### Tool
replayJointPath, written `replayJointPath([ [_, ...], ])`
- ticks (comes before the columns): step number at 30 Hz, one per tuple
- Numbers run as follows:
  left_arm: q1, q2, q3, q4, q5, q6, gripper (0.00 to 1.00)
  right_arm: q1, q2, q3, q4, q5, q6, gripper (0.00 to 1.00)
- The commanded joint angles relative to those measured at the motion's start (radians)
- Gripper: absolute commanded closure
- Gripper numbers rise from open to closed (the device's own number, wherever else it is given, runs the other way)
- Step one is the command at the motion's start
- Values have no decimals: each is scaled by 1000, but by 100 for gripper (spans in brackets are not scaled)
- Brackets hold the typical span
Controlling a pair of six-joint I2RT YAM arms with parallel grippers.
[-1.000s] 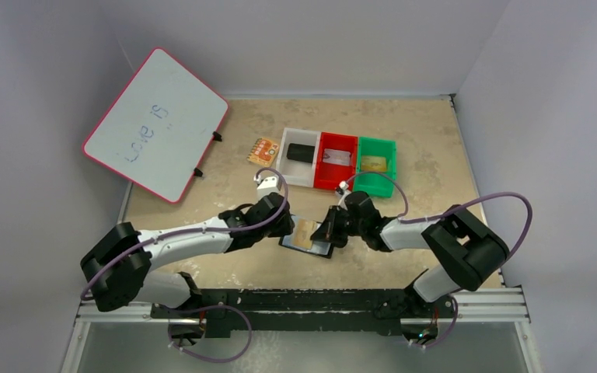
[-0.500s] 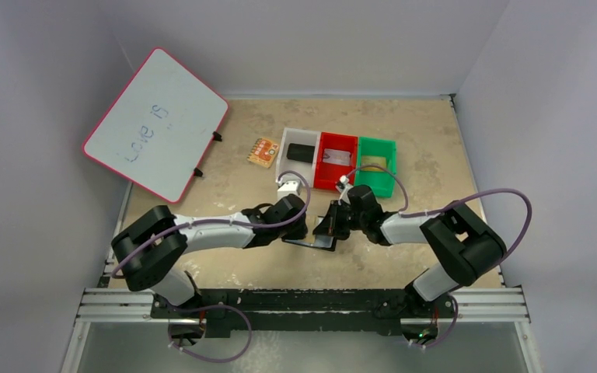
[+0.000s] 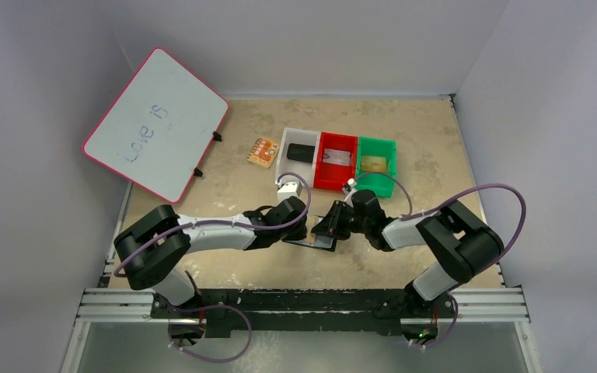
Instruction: Take the credit cards out of the card holder
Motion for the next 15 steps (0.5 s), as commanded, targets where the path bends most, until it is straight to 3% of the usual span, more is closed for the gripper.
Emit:
replayJointPath([
  [1,-5,-15,-37,-34,-27,-18,84,-8,48,-41,146,51,113,75],
  [4,-5,-14,-39,-39,-27,-18,84,-8,71,-57,203,54,143,74],
  [10,-6,-17,-34,-48,-49,-26,85,-8,28,-86,190,91,138,100],
  [15,-6,-48,-19,-48,-66,-24,79,-12,-38,-93,103,99,84,100],
])
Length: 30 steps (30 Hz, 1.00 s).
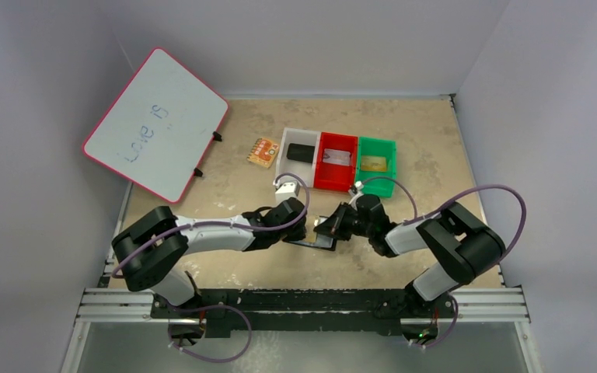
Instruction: Take the credit cards out of the card holder
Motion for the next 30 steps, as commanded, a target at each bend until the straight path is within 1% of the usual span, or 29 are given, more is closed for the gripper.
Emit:
replayJointPath([
  [1,-1,-41,1,-56,-48,6,78,-10,-60,-25,-80,63,-47,100],
  [6,0,-50,31,-68,-72,19,72,-13,-90,-58,-98,33,-43,100],
  [9,0,-35,42,-60,-61,30,71,-14,-98,-70,-94,29,-36,100],
  [14,0,-12,49,-37,-13,52,71,-15,-109,-72,-110,42,-15,100],
  [17,-1,2,55,-56,-2,65,75,-15,-112,-74,-94,52,-7,100],
  [21,-5,26,54,-92,1,73,83,-15,-103,-61,-78,56,-1,93],
  [27,-19,42,44,-115,-4,70,87,-16,-70,-60,-10,75,44,78],
  [30,-21,43,41,-124,-10,67,88,-16,-66,-74,29,84,57,79],
])
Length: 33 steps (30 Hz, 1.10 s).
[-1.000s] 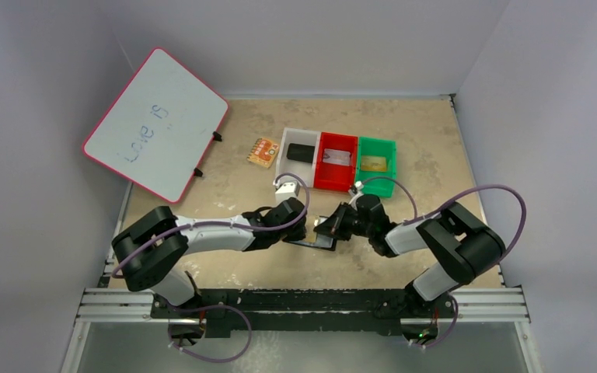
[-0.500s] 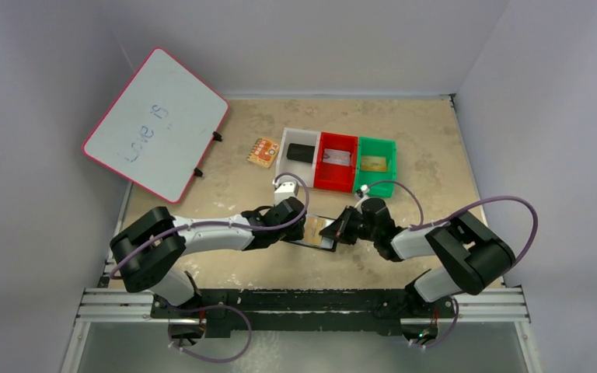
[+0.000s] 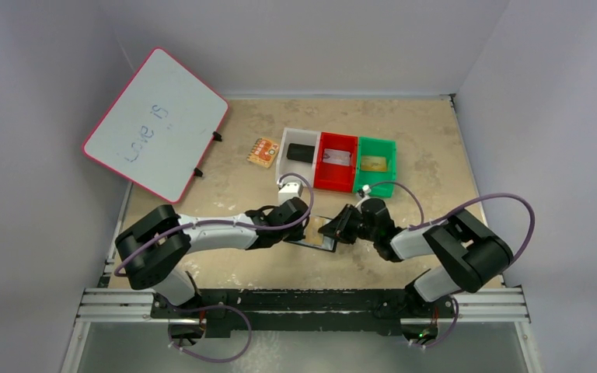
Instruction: Take the credit cards out of the card holder
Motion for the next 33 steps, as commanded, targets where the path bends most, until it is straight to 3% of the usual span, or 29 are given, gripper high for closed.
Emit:
replayJointPath([
  [1,-10,26,3,-59,2,15,88,-2,14,-23,75,41,33,80],
  [8,-10,19,3,-70,-21,3,89,-3,-45,-47,65,58,26,100],
  [19,-10,-1,2,-58,-18,1,89,-3,-160,-33,-102,95,-32,100],
  [24,-9,0,6,-24,31,26,89,-3,-116,-19,-65,52,-26,100],
  [33,-14,22,24,-45,61,52,89,-3,-60,-13,54,45,19,87],
])
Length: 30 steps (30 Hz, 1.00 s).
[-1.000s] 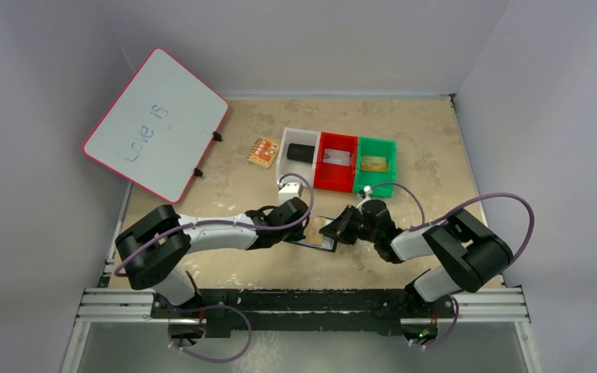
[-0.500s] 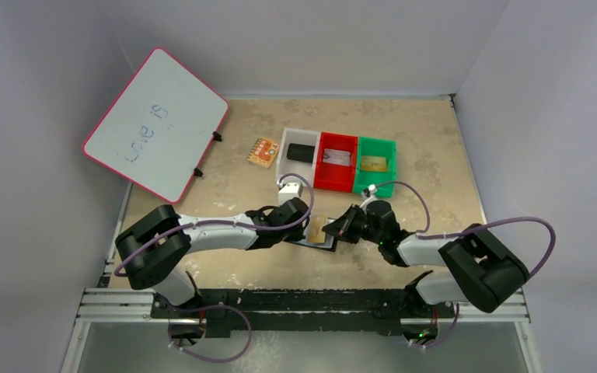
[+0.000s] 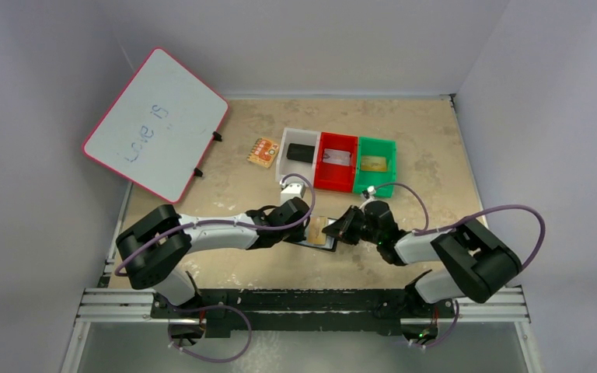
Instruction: Take the credit cards out of the card holder
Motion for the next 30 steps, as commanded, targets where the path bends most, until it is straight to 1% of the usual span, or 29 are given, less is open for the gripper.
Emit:
replayJointPath([
  [1,-9,19,16,-43,29,25,89,-3,21,26,86,-8,15,86],
  [5,-10,27,16,-49,26,24,89,-3,49,24,125,-24,17,82],
  [8,-10,24,16,-58,15,19,89,-3,69,18,161,-39,21,82],
  [11,-10,22,18,-67,4,14,90,-3,71,12,165,-40,23,90],
  [13,-9,20,19,-77,-10,9,90,-2,42,7,140,-25,19,97],
  [14,-9,18,21,-83,-17,5,90,-3,17,8,107,-10,15,100],
  [22,-10,12,20,-89,-45,-13,90,-3,-203,61,-278,102,-87,100],
  [26,-10,0,20,-82,-47,-11,90,-3,-320,66,-387,115,-143,100],
  [30,-10,-20,21,-65,-31,-8,89,-3,-486,103,-493,156,-244,100],
])
